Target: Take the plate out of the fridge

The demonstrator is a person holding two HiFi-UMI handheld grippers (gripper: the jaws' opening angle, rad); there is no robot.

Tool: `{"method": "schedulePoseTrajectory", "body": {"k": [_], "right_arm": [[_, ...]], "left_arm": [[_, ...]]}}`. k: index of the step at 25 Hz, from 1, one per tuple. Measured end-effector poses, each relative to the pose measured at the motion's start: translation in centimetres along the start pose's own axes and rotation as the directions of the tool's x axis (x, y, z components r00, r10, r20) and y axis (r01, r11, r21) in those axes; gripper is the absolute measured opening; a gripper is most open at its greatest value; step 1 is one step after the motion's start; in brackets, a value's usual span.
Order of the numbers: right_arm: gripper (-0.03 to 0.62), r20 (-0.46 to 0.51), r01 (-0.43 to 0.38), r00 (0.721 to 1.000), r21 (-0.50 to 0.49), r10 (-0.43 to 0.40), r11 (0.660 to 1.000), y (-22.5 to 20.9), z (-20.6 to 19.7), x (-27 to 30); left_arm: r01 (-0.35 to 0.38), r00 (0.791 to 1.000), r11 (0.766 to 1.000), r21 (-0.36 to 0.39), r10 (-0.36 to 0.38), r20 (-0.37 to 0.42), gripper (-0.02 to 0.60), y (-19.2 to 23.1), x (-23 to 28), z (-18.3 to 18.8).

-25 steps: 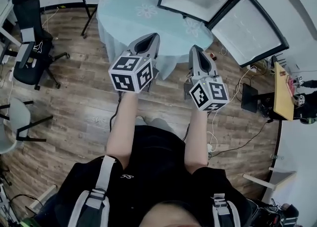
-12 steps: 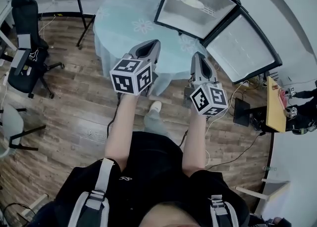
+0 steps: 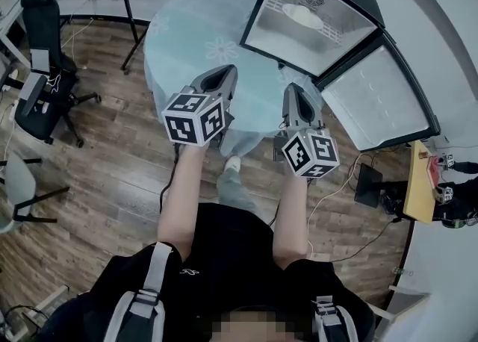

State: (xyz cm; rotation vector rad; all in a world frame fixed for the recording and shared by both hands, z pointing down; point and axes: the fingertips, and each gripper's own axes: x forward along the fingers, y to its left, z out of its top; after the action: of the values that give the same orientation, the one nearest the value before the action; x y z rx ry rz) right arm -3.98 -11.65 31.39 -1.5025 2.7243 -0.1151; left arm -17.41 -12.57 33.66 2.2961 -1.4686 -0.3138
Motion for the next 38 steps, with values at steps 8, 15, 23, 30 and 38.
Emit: {"method": "schedulePoseTrajectory", "body": {"k": [8, 15, 23, 30, 38], "right_arm": [[-0.002, -0.072, 0.08, 0.995, 0.074, -0.074, 0.994, -9.9, -3.1, 3.9], [-0.002, -0.079, 0.154, 0.987, 0.168, -0.142, 0.974, -19.0, -4.3, 5.7], [-0.002, -0.023, 0.105, 0.994, 0.255, -0.103, 0.961, -25.8, -3.1, 11.1], [-0.002, -0.049, 0.099, 0.995, 0.206, -0.09, 0.974, -28.9, -3.4, 13.9], [-0.002, -0.044, 0.021, 0.999, 0.251, -0.01, 0.968, -27.6, -4.6, 16.1]], "left_arm": [[0.07, 0.994, 0.995, -0.068, -0.076, -0.08, 0.002, -0.6, 10.5, -4.5], [0.09, 0.986, 0.99, -0.11, -0.104, -0.128, 0.002, -1.6, 18.9, -6.2], [0.084, 0.982, 0.996, -0.032, -0.088, -0.167, 0.002, -2.9, 27.4, -5.2], [0.058, 0.987, 0.997, -0.047, -0.064, -0.147, 0.002, -2.9, 29.8, -4.9], [0.01, 0.986, 1.0, -0.018, -0.013, -0.167, 0.002, -1.6, 30.9, -5.5]]}}
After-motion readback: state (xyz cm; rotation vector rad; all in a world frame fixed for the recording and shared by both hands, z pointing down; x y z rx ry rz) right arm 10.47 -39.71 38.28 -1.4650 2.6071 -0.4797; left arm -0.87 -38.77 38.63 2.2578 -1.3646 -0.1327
